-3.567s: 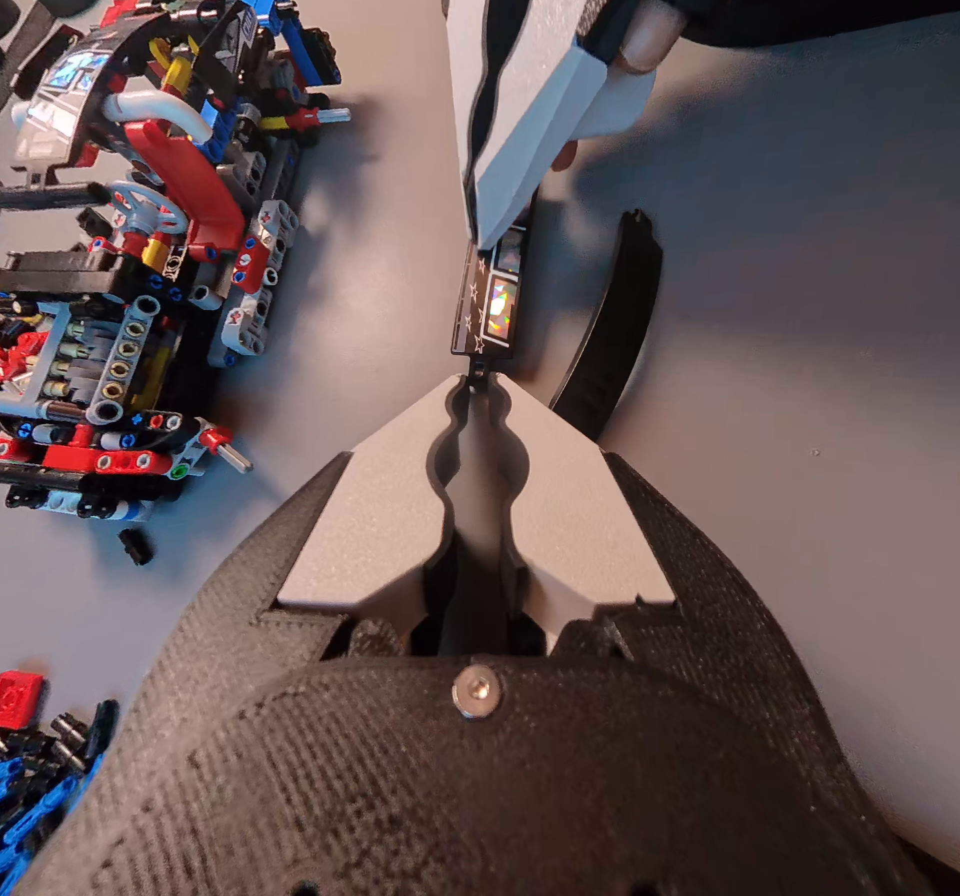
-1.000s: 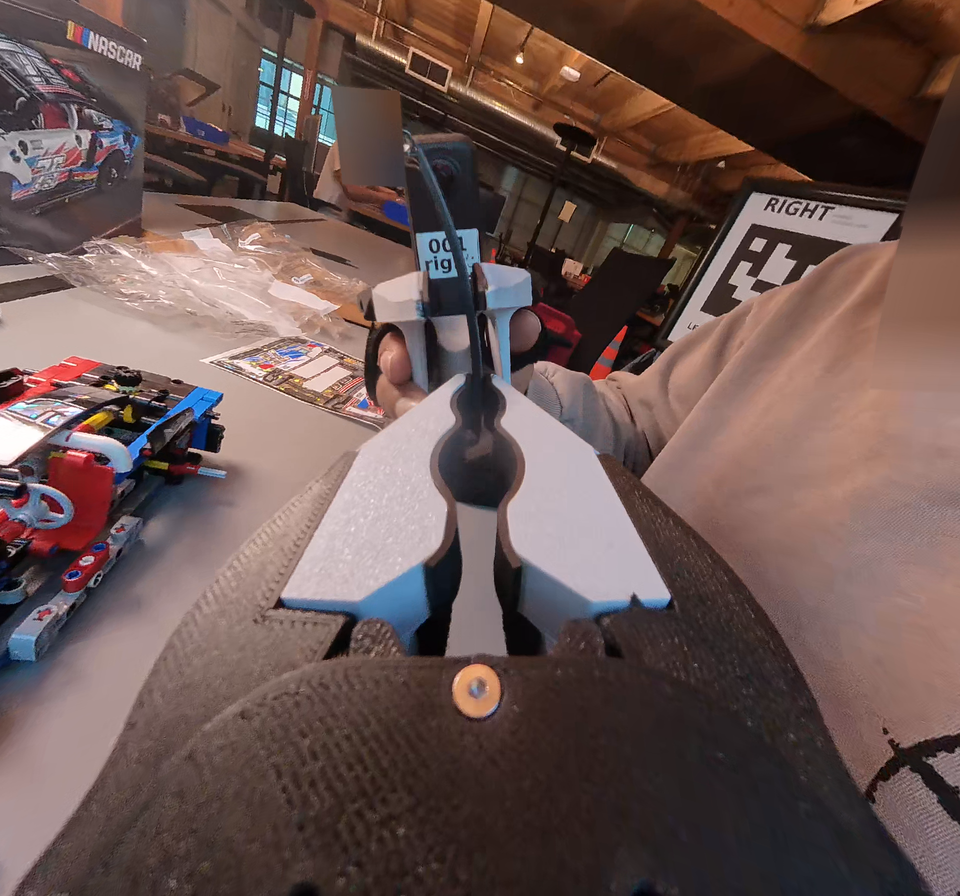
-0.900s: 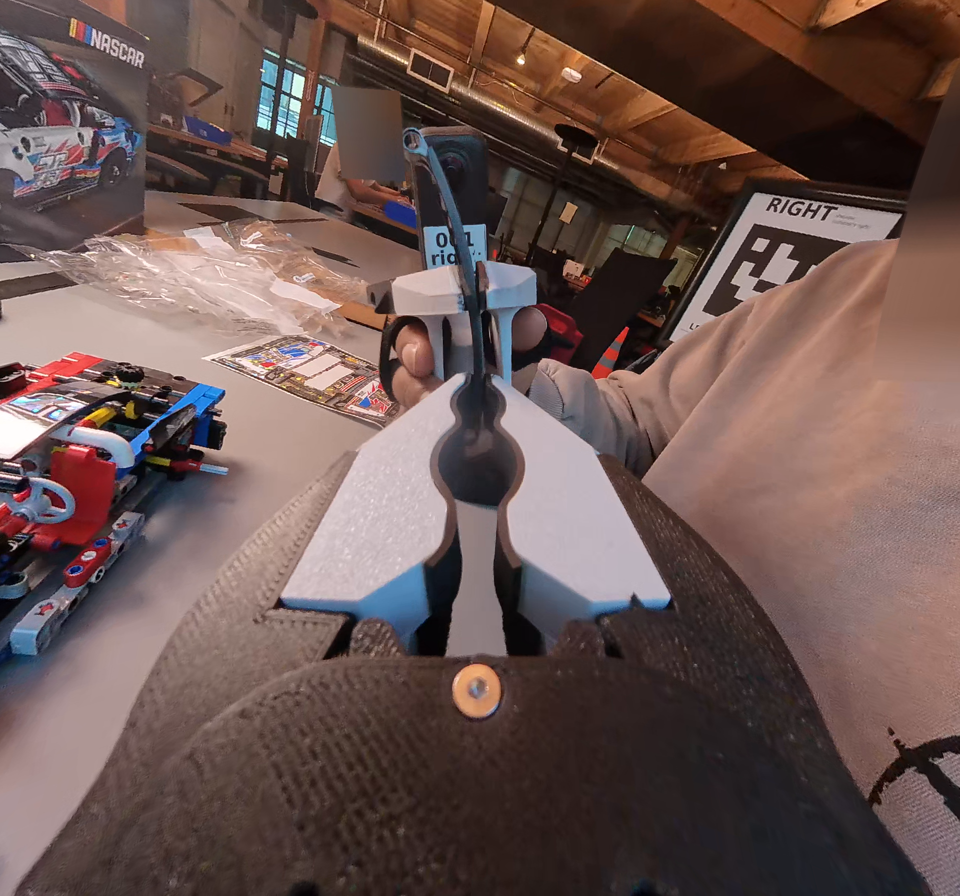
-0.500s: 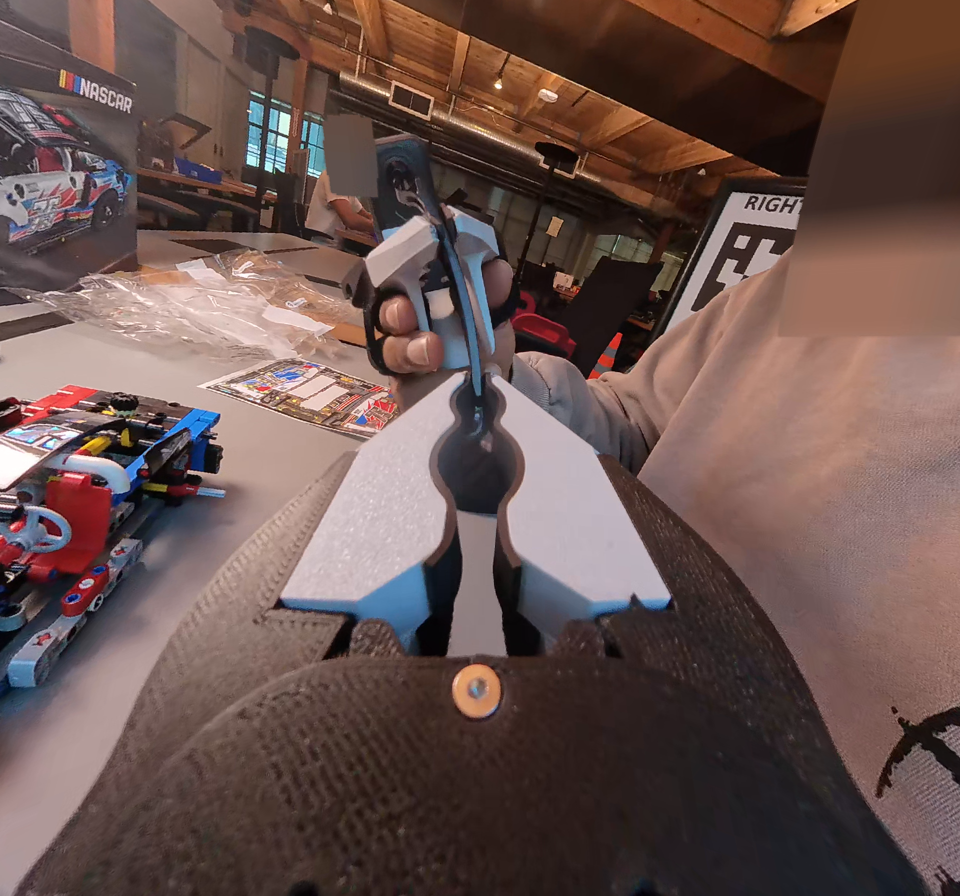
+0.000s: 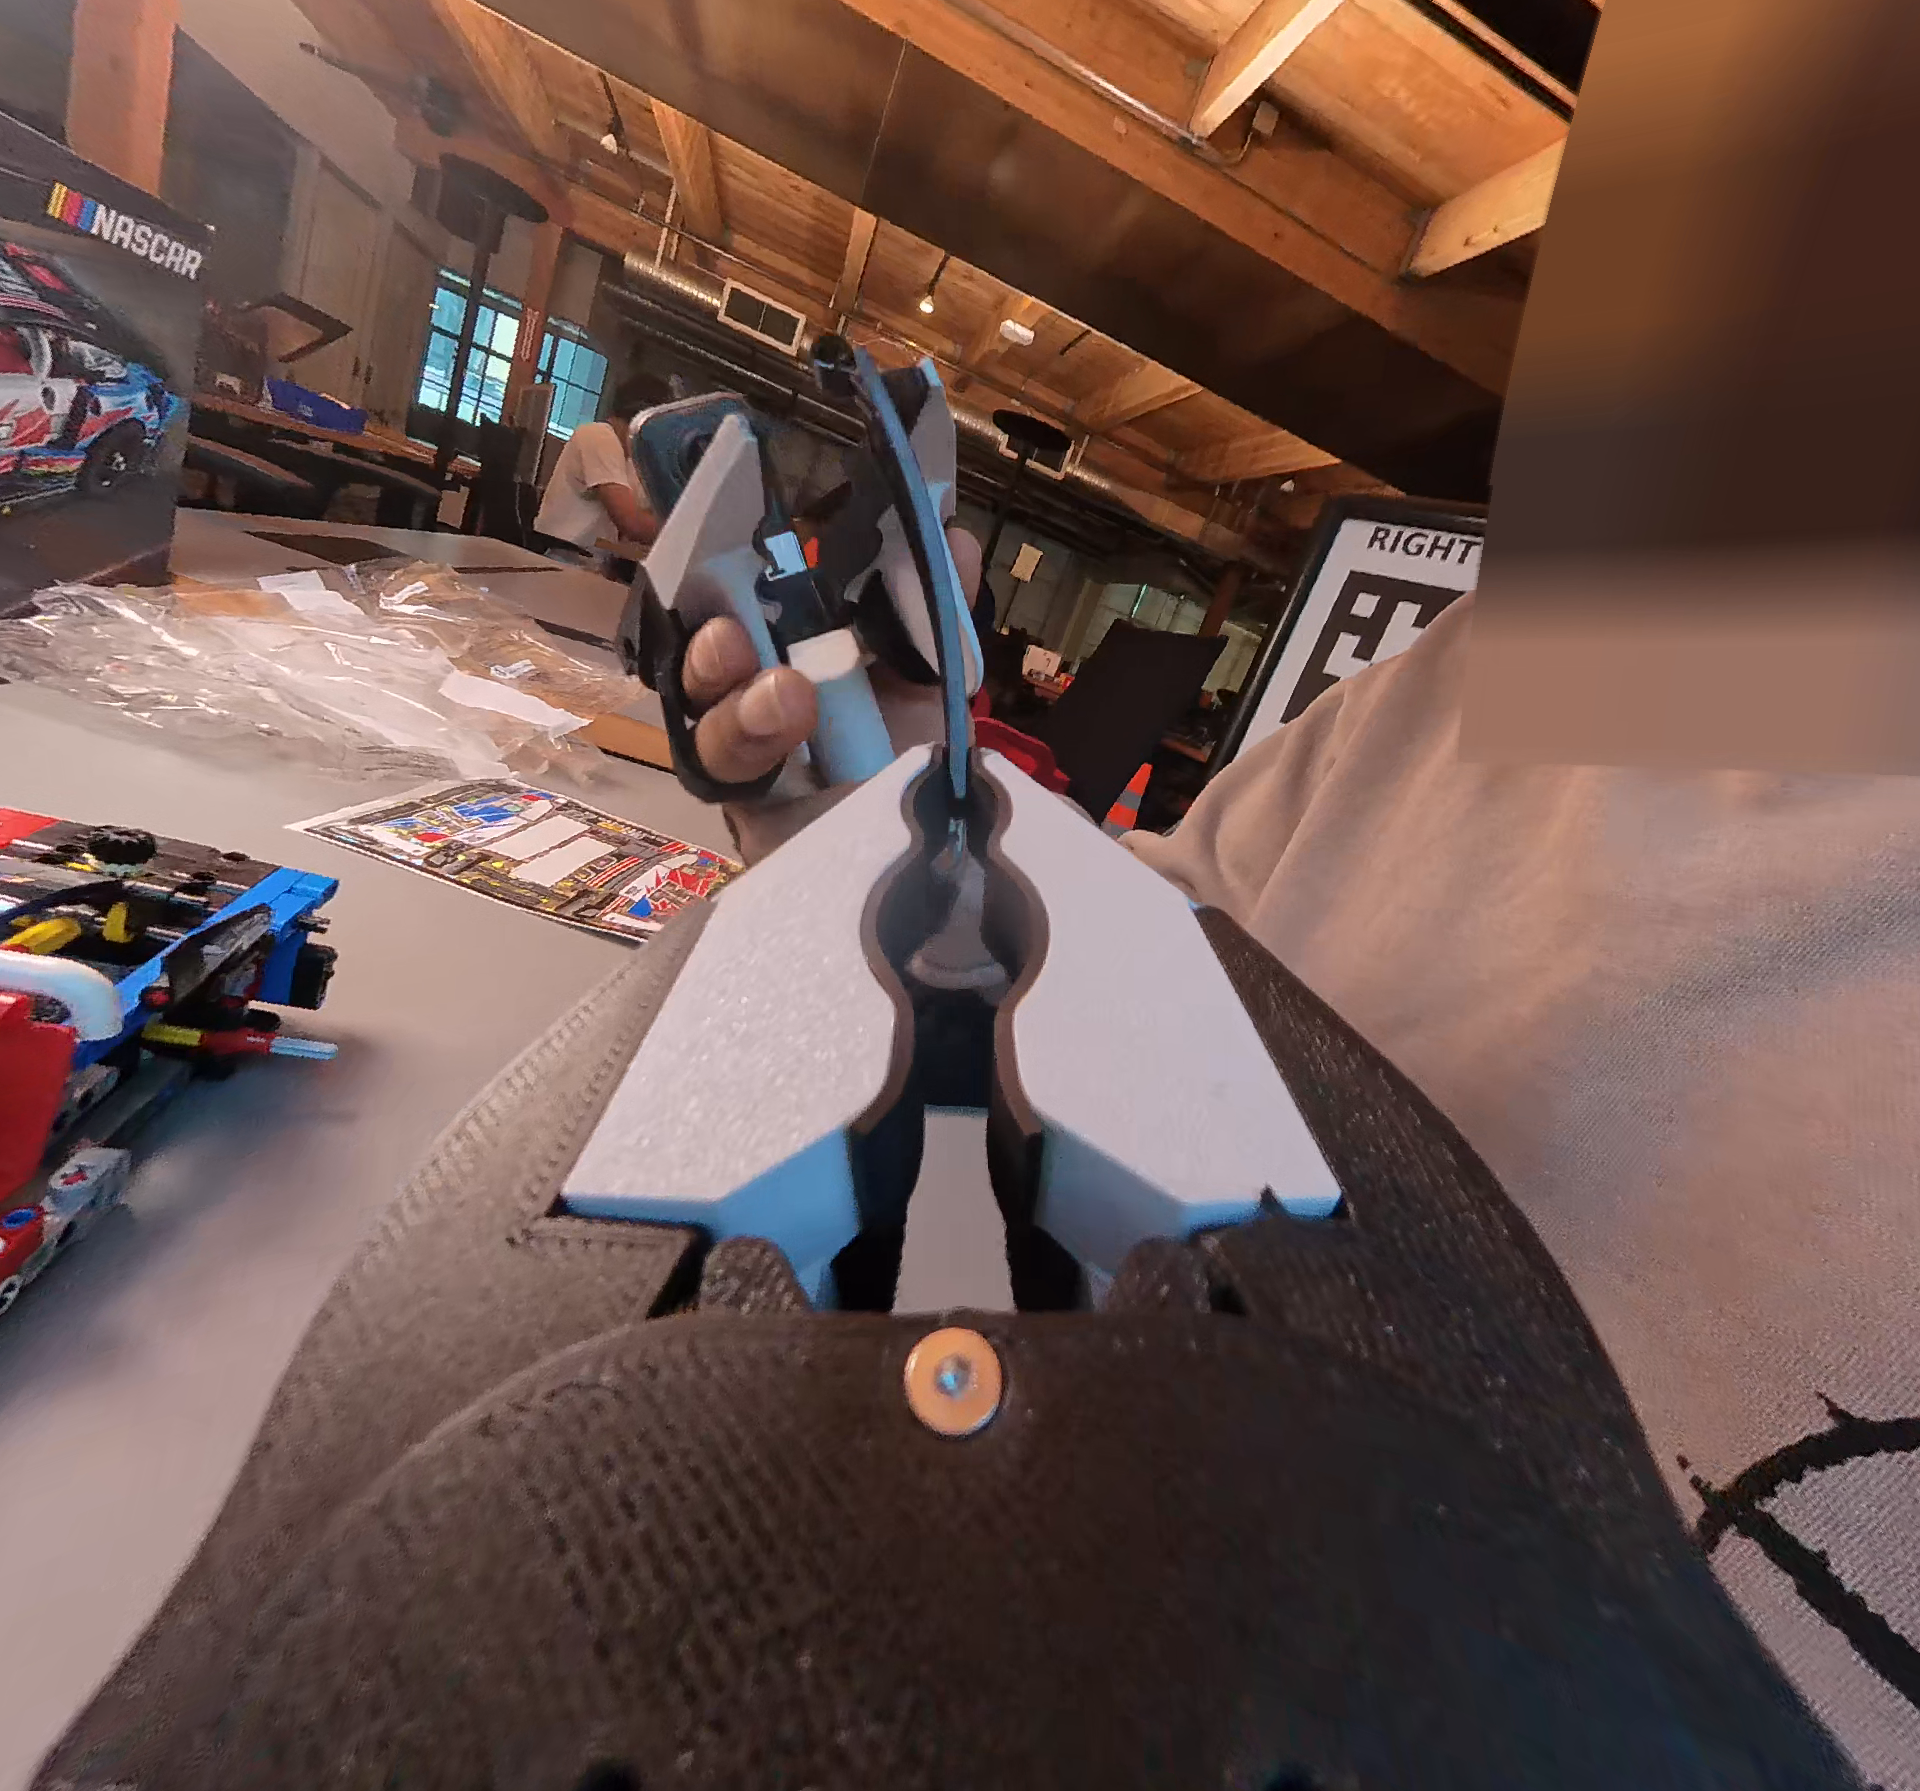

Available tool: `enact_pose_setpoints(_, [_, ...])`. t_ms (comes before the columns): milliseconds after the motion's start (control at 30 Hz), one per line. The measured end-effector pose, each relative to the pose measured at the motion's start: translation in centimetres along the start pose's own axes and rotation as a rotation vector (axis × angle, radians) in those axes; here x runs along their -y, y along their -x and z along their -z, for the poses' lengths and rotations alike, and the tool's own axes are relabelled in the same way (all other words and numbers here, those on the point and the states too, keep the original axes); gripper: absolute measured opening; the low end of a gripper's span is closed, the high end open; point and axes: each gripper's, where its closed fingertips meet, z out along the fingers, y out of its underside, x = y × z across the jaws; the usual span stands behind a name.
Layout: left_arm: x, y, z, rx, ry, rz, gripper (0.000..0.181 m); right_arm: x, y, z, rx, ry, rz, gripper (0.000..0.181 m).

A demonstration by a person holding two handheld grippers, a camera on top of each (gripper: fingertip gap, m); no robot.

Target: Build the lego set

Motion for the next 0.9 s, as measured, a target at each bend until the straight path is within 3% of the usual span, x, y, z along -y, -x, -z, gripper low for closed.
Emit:
enact_pose_setpoints(33, [0.0, 0.0, 0.0, -0.003, -0.006, 0.011, 0.000, -0.6, 0.0, -0.1, -0.002, 0.017, 0.024, 0.029])
enact_pose_setpoints(133, [-0.5, 0.2, -0.2, 0.011, 0.012, 0.002, 0.000, -2.9, -0.1, -0.9, -0.021, 0.097, 0.085, 0.018])
enact_pose_setpoints(233, [-0.3, 0.8, 0.1, 0.024, 0.005, 0.028, 0.000, -2.8, -0.6, -0.9, -0.061, 0.131, 0.129, 0.000])
enact_pose_setpoints(300, [-0.3, 1.1, 0.2, 0.031, 0.008, 0.035, 0.000, -2.4, -1.1, -0.6, -0.065, 0.141, 0.081, 0.001])
enact_pose_setpoints(367, [-0.2, 1.2, 0.4, 0.025, -0.005, 0.066, 0.000, 0.2, -1.2, 0.3, -0.038, 0.011, -0.020, 0.001])
enact_pose_setpoints(500, [0.2, 1.7, 0.8, 0.035, -0.065, 0.133, 0.000, -0.9, -1.4, 0.7, -0.080, 0.056, 0.068, 0.019])
enact_pose_setpoints(633, [0.0, 2.2, 0.6, 0.056, -0.060, 0.148, 0.000, -3.5, -2.3, -0.2, -0.124, 0.111, 0.114, 0.001])
enact_pose_setpoints(833, [-0.1, 2.5, 0.8, 0.057, -0.076, 0.192, 0.000, -3.6, -2.7, 0.1, -0.096, 0.137, 0.028, 0.000])
enact_pose_setpoints(867, [-0.1, 2.4, 0.8, 0.055, -0.067, 0.183, 0.002, -3.5, -2.8, 0.3, -0.086, 0.137, 0.013, 0.000])
enact_pose_setpoints(900, [0.0, 2.5, 1.0, 0.053, -0.064, 0.190, 0.018, -3.4, -3.0, 0.5, -0.086, 0.139, 0.003, 0.000])
